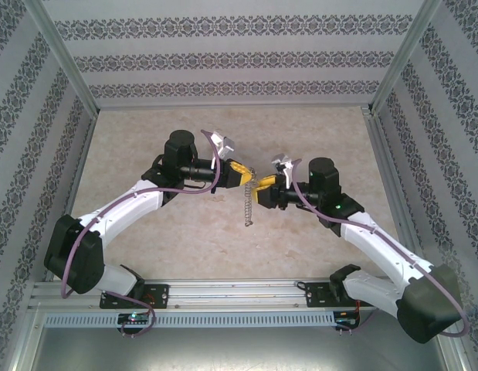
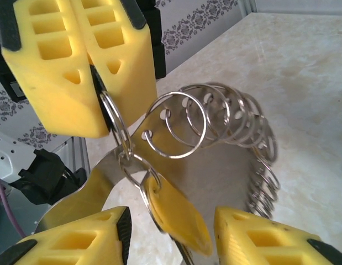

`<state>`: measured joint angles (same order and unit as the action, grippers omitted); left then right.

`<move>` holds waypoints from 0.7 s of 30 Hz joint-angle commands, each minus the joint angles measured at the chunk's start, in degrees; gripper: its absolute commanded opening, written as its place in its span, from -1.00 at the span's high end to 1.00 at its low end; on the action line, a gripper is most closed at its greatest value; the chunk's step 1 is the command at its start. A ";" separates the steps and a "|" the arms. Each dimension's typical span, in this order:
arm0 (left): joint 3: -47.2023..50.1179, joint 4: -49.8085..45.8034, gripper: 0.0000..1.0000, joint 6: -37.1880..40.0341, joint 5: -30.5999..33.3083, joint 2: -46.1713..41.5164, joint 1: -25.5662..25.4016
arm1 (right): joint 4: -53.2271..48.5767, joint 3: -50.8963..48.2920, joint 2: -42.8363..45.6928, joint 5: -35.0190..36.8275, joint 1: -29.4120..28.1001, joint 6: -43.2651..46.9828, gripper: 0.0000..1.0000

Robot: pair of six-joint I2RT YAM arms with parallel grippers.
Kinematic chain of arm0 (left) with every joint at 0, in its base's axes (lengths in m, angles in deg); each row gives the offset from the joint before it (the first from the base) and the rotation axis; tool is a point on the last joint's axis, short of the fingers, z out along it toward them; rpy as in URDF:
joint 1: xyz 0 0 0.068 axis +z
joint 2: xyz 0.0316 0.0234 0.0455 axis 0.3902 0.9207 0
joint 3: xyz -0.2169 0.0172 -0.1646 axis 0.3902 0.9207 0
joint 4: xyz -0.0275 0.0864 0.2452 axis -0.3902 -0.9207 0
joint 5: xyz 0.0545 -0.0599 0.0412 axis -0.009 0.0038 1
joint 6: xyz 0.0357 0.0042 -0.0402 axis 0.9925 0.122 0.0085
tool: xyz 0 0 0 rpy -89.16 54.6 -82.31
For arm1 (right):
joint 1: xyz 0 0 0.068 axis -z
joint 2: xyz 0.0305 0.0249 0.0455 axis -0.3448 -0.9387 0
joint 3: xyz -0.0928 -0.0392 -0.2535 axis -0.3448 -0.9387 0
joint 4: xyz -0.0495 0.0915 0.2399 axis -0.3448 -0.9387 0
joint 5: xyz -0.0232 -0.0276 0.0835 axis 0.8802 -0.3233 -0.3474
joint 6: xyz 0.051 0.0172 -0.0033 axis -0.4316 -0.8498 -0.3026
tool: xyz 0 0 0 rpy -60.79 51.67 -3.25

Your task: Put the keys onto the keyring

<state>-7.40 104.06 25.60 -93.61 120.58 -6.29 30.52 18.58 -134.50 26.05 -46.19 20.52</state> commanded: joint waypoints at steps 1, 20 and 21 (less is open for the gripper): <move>-0.14 4.48 1.00 -1.27 -2.50 -1.61 -0.39 | 2.48 2.60 -1.19 -1.80 -0.83 1.30 0.24; 3.12 16.35 1.00 -7.32 -1.58 -2.37 -0.37 | -0.55 4.49 -3.96 -6.14 -1.01 2.64 1.00; 3.26 16.96 1.00 -7.73 -1.72 -2.37 -0.34 | -0.52 5.01 -4.62 -6.82 -1.01 2.76 1.00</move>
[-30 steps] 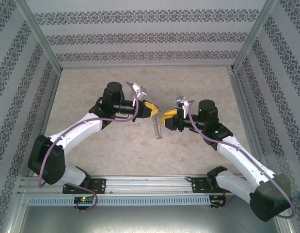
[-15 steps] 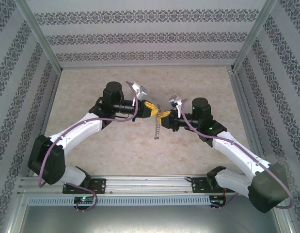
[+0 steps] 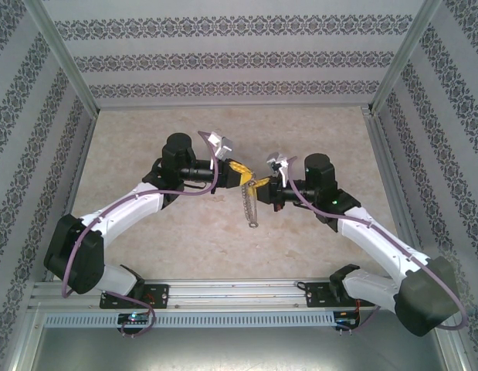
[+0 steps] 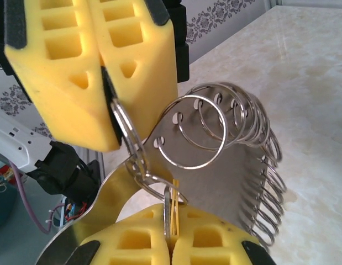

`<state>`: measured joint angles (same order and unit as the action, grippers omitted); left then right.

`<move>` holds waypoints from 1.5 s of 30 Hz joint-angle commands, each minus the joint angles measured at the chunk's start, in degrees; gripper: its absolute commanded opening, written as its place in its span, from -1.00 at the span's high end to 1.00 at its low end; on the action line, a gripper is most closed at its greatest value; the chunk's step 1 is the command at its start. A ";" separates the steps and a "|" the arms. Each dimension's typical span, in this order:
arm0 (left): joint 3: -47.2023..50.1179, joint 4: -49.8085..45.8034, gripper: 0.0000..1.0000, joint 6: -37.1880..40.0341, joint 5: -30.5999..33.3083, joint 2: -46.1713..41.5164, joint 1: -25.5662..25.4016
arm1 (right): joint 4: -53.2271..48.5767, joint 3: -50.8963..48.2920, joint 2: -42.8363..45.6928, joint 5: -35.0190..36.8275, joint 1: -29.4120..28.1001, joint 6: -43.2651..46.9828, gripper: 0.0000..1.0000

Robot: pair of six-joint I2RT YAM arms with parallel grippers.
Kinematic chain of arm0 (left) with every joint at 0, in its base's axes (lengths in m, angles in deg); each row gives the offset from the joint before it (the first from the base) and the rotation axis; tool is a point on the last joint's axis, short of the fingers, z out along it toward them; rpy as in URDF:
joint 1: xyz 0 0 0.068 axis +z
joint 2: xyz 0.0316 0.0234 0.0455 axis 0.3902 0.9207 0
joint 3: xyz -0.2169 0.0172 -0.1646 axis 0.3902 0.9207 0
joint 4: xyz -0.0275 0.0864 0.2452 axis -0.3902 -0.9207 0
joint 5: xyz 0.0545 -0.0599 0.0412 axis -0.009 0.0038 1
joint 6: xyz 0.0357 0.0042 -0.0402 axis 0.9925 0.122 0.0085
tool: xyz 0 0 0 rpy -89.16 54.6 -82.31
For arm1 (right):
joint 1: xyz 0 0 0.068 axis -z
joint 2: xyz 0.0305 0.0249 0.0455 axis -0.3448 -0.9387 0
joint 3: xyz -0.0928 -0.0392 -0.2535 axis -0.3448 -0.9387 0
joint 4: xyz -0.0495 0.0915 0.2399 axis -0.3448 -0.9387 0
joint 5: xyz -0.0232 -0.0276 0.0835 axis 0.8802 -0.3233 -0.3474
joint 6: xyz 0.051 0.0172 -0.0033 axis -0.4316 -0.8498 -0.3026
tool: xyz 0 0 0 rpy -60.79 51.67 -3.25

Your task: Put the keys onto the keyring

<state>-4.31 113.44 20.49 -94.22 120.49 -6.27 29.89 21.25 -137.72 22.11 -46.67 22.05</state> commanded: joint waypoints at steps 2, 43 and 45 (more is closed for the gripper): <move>0.37 8.71 1.00 -3.25 -1.11 -2.24 -0.43 | -0.14 3.43 -2.72 -4.01 -0.89 1.29 1.00; 9.82 43.12 1.00 -18.53 4.51 3.52 -0.47 | 1.64 4.74 -2.92 -3.72 -1.23 0.24 1.00; 9.75 43.66 1.00 -18.74 5.05 3.72 -0.52 | 1.64 3.78 -1.69 -2.45 -0.93 -0.04 1.00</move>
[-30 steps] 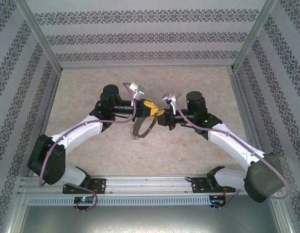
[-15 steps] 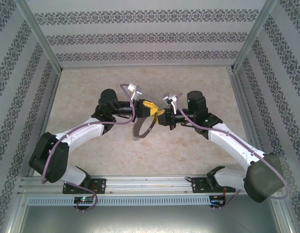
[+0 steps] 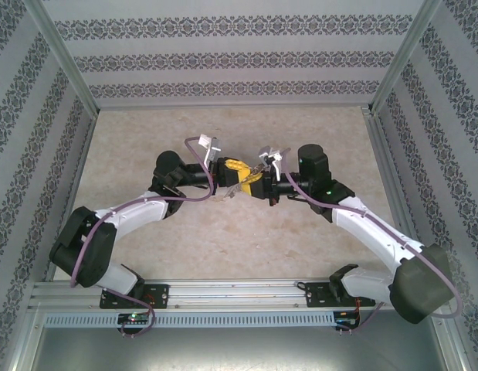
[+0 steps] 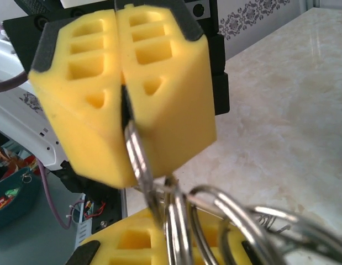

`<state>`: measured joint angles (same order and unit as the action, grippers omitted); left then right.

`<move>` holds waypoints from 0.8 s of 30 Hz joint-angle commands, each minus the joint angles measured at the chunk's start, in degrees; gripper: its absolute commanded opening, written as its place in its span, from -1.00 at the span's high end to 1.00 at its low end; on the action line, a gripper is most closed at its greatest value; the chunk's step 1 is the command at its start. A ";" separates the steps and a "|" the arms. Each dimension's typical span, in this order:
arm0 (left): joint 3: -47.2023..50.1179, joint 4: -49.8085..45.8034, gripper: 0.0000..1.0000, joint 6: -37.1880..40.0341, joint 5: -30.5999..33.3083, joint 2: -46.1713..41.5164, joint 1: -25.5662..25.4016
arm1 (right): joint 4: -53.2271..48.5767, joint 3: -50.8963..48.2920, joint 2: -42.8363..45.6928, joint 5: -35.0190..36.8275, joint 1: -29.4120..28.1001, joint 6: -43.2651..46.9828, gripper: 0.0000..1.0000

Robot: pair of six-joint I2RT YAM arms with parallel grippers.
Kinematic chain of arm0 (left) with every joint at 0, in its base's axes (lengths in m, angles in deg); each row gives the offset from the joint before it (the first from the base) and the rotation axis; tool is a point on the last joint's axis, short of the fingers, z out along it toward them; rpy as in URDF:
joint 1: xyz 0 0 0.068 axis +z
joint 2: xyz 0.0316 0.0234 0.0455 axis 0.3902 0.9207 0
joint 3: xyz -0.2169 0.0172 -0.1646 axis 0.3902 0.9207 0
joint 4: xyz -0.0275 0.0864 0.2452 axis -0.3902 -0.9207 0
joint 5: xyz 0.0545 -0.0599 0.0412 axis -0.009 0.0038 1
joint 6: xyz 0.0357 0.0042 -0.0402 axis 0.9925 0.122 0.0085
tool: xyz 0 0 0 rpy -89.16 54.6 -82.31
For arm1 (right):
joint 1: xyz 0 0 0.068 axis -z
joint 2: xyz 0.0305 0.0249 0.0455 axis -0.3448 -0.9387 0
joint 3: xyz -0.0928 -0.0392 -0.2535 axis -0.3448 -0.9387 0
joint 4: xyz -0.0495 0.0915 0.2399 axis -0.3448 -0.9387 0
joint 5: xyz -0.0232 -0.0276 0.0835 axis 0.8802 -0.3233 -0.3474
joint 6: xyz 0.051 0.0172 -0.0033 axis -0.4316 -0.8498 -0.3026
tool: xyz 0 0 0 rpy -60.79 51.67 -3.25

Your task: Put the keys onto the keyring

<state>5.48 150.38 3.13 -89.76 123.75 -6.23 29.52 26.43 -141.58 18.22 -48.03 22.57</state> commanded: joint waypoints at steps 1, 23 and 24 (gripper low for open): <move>-0.15 7.17 1.00 -1.67 0.67 0.68 -0.52 | 1.97 -1.81 2.73 1.85 0.55 -0.69 1.00; -1.66 4.17 1.00 -1.16 -1.17 2.46 -0.58 | -4.40 -0.73 5.29 2.74 2.20 0.32 1.00; -1.68 3.97 1.00 -1.06 -1.29 2.41 -0.58 | -4.85 -0.49 5.23 2.75 2.32 0.43 1.00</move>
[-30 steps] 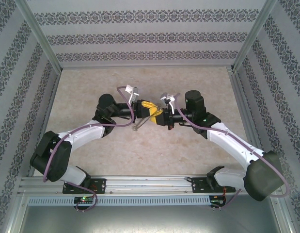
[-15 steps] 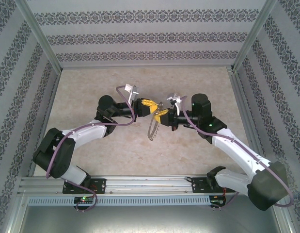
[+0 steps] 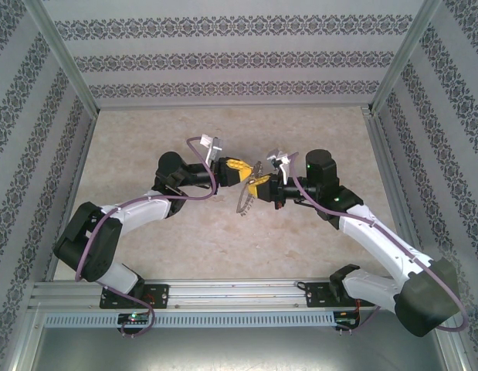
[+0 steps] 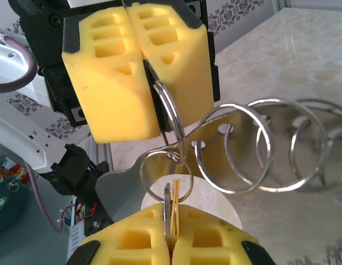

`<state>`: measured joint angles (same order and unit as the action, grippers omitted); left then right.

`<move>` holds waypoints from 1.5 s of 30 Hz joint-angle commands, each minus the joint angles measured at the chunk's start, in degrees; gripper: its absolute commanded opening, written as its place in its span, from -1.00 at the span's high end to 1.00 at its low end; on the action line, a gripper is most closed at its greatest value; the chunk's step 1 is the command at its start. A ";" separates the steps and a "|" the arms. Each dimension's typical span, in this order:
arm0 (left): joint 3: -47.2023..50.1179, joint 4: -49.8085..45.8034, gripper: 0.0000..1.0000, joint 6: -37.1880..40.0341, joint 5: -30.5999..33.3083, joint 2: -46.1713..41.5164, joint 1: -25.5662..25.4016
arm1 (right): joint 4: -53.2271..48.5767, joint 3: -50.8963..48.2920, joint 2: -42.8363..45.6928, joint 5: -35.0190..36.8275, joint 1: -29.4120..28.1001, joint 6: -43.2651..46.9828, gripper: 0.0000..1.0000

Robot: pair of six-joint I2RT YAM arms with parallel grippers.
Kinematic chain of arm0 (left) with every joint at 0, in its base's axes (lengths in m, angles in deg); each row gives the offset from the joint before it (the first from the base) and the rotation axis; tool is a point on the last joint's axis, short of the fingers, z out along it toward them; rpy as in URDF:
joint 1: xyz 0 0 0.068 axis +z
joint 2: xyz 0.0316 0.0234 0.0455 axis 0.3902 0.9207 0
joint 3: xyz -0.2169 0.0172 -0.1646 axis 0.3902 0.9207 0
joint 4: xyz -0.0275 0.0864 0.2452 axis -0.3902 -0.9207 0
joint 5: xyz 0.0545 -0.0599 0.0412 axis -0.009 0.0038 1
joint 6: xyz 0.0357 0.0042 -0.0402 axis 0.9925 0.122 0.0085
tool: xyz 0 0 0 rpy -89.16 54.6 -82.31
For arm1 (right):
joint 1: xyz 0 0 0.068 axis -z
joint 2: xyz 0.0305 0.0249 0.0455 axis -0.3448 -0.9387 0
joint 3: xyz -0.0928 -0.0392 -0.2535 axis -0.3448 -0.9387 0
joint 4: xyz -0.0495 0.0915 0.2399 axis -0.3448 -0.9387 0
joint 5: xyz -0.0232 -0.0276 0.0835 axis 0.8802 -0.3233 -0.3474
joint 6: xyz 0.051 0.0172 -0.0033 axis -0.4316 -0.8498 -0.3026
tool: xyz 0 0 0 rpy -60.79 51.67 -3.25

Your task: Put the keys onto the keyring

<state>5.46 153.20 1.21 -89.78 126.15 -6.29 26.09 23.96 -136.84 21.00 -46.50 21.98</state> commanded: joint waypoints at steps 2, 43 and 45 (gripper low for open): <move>-1.56 0.70 1.00 1.17 -1.35 0.05 -0.47 | -2.17 2.47 0.40 -0.09 0.99 1.32 1.00; -2.16 -5.46 1.00 5.97 -2.19 0.02 -0.46 | -11.98 8.37 -1.05 1.65 2.58 5.91 1.00; -2.17 -5.53 1.00 5.96 -2.16 0.03 -0.47 | -12.00 8.33 -1.22 1.70 2.50 5.97 1.00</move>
<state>5.41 146.51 6.19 -90.94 126.15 -6.29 13.63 30.95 -137.65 22.44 -43.57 26.92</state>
